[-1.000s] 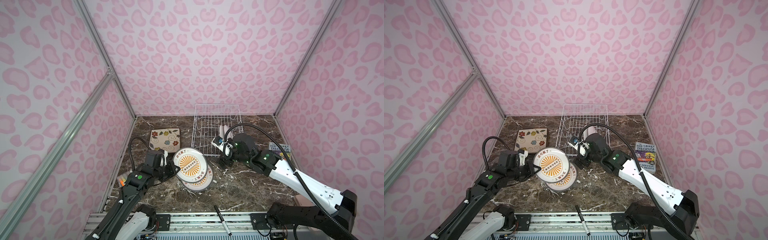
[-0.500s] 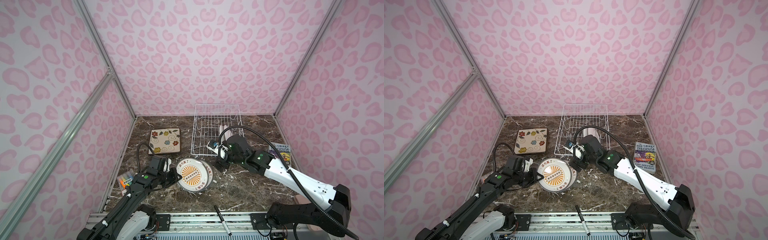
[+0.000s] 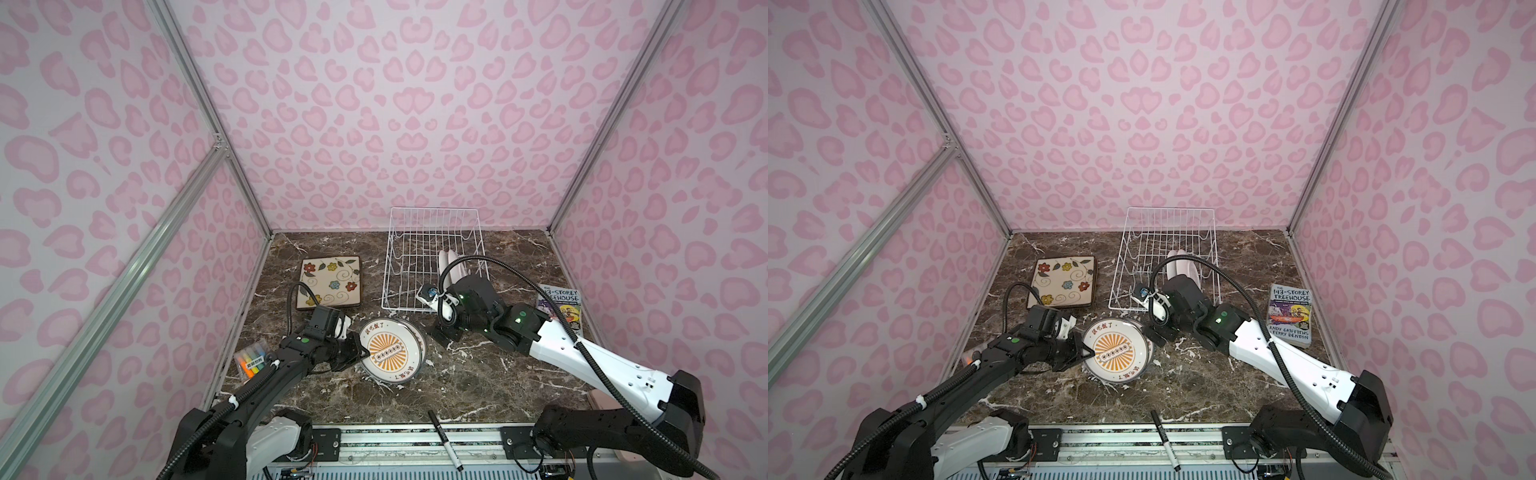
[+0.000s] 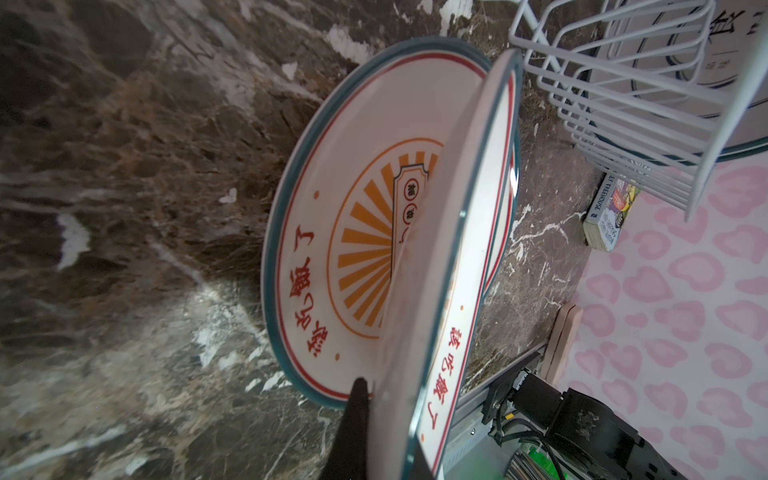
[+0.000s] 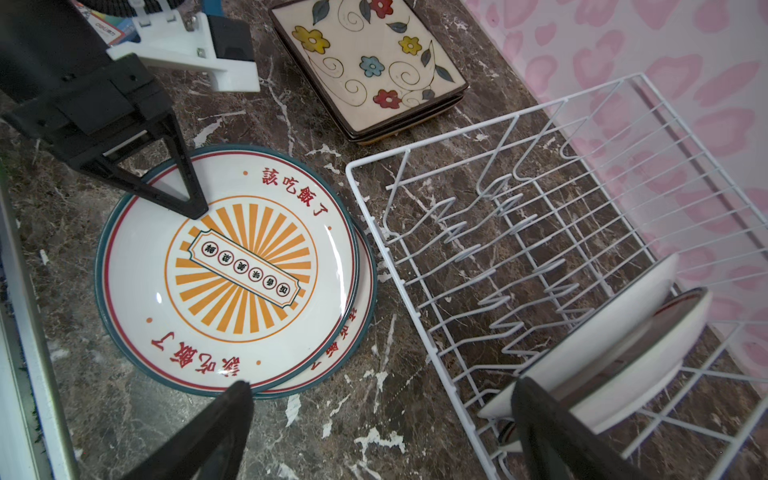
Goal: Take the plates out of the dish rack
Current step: 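Set the sunburst plate flat onto the table stack with the left gripper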
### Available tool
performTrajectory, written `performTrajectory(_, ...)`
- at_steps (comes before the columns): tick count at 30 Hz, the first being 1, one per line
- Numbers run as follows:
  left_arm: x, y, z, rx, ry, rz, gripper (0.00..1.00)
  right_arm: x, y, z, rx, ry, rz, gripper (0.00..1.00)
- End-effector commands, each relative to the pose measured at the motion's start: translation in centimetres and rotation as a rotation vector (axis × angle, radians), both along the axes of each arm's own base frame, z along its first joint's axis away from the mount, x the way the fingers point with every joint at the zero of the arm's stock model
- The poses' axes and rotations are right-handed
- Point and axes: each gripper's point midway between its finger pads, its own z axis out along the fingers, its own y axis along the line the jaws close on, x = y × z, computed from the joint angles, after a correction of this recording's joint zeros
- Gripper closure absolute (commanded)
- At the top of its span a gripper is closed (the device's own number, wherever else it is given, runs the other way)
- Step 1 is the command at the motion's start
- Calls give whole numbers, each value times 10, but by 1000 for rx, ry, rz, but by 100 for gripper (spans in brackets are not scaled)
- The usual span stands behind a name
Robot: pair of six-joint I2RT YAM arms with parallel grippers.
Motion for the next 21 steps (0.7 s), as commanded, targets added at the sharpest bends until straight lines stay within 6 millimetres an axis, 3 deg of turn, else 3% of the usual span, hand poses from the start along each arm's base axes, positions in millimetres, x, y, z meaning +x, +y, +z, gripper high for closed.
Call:
performTrajectory(1, 6, -8, 3, -37, -26, -31, 87, 3, 1, 0, 8, -13, -8, 1)
performTrajectory(7, 2, -8, -6, -28, 13, -49, 78, 4, 0, 0, 6, -19, -22, 1)
performTrajectory(21, -8, -1, -12, 21, 53, -62, 35, 11, -7, 2, 18, -53, -78, 1)
